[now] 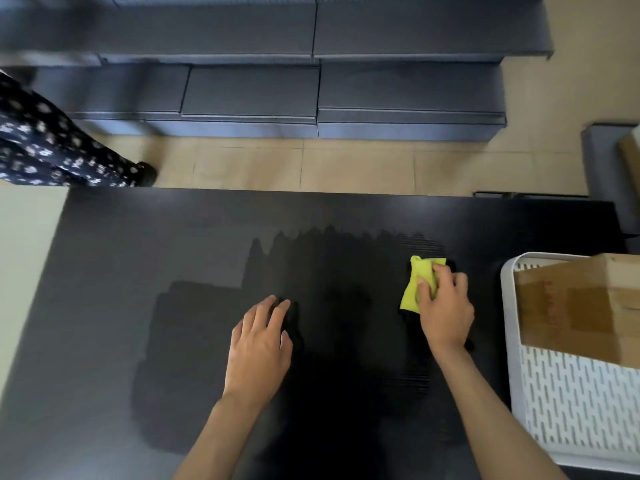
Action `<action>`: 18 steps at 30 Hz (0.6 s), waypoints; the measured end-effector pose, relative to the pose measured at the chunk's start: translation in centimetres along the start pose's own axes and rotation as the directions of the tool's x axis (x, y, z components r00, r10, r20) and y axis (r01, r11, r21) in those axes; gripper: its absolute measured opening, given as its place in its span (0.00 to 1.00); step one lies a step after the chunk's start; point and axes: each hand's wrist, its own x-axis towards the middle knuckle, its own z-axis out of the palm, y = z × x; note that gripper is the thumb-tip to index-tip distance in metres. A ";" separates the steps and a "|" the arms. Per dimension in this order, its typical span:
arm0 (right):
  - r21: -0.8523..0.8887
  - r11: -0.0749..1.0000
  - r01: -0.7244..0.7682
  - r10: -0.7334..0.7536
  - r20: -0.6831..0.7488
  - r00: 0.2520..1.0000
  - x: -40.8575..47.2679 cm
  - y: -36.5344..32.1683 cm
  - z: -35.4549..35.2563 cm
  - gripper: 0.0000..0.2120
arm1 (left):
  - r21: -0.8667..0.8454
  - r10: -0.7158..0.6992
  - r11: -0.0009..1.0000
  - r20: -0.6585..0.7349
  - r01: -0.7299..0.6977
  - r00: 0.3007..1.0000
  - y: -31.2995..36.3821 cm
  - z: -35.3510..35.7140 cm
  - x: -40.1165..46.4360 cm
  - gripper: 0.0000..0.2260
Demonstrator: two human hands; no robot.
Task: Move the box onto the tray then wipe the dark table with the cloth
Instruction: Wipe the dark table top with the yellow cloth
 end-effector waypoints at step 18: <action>0.047 0.980 0.191 -0.196 0.145 0.970 -13.0 -26.2 13.6 0.09 | -0.068 -0.157 0.985 0.026 0.158 0.987 -17.0 -3.3 -1.6 0.23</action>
